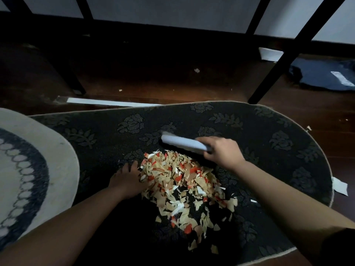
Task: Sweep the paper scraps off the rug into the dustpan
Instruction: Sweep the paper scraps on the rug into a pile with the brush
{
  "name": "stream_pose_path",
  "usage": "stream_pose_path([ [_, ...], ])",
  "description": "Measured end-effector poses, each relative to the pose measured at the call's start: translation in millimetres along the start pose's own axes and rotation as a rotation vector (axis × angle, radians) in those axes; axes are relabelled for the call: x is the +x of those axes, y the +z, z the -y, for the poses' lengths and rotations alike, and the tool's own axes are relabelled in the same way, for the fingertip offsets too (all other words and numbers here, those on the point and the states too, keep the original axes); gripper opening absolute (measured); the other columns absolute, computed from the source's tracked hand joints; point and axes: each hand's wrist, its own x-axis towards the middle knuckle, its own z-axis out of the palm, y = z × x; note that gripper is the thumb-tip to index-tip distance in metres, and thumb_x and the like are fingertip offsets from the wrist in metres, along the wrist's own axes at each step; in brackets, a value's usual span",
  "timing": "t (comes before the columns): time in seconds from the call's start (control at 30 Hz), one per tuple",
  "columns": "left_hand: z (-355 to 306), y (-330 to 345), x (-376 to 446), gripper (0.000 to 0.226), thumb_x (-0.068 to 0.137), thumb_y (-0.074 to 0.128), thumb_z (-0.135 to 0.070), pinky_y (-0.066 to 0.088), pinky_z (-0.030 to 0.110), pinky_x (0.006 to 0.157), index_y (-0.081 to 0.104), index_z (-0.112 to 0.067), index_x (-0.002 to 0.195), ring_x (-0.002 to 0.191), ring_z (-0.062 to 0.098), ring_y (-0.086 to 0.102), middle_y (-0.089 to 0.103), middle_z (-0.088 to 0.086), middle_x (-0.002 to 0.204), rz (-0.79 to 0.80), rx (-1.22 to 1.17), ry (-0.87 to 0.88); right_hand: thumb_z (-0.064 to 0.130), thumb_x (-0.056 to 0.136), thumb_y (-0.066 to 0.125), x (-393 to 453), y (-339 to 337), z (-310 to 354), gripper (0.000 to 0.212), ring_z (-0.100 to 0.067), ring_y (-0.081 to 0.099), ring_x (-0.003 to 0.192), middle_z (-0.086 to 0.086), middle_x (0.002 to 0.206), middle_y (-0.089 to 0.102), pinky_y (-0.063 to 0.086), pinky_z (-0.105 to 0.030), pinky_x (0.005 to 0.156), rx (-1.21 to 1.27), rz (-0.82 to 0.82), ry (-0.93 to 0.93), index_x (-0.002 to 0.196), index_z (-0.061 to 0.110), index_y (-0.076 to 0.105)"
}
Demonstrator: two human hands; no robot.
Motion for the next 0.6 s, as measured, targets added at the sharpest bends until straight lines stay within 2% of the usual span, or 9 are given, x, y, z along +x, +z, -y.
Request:
stream_pose_path([
  [0.17, -0.3, -0.4, -1.4, 0.095, 0.085, 0.043, -0.07, 0.022, 0.043, 0.118, -0.002, -0.022, 0.154, 0.147, 0.033, 0.014, 0.005, 0.011, 0.161, -0.001, 0.005, 0.006, 0.027, 0.082, 0.064, -19.3, -23.7, -12.2, 0.05, -0.013, 0.066, 0.091, 0.014, 0.114, 0.066, 0.054, -0.03, 0.066, 0.065, -0.148, -0.019, 0.128, 0.043, 0.052],
  [0.3, -1.9, -0.8, -2.2, 0.094, 0.086, 0.044, -0.067, 0.023, 0.043, 0.117, -0.003, -0.023, 0.154, 0.146, 0.033, 0.014, 0.005, 0.011, 0.161, 0.001, 0.013, -0.001, 0.026, 0.081, 0.065, -31.7, -34.9, -33.2, 0.051, -0.017, 0.066, 0.095, 0.012, 0.117, 0.066, 0.051, -0.031, 0.068, 0.085, -0.228, 0.127, 0.128, 0.041, 0.054],
  [0.47, -5.5, -0.8, -2.5, 0.094, 0.086, 0.045, -0.067, 0.024, 0.043, 0.116, -0.003, -0.022, 0.154, 0.146, 0.033, 0.015, 0.005, 0.01, 0.161, -0.005, 0.025, -0.008, 0.03, 0.082, 0.063, -38.0, -21.6, -55.9, 0.05, -0.022, 0.064, 0.099, 0.008, 0.118, 0.064, 0.046, -0.031, 0.068, -0.019, -0.159, 0.288, 0.129, 0.041, 0.051],
  [0.6, -4.3, 0.9, -1.4, 0.096, 0.085, 0.046, -0.069, 0.024, 0.042, 0.117, -0.001, -0.022, 0.154, 0.146, 0.033, 0.016, 0.006, 0.01, 0.16, -0.014, 0.017, -0.013, 0.032, 0.084, 0.062, -43.5, -11.5, -52.7, 0.047, -0.02, 0.065, 0.093, 0.008, 0.115, 0.065, 0.049, -0.031, 0.066, -0.049, -0.063, 0.205, 0.129, 0.04, 0.051],
])
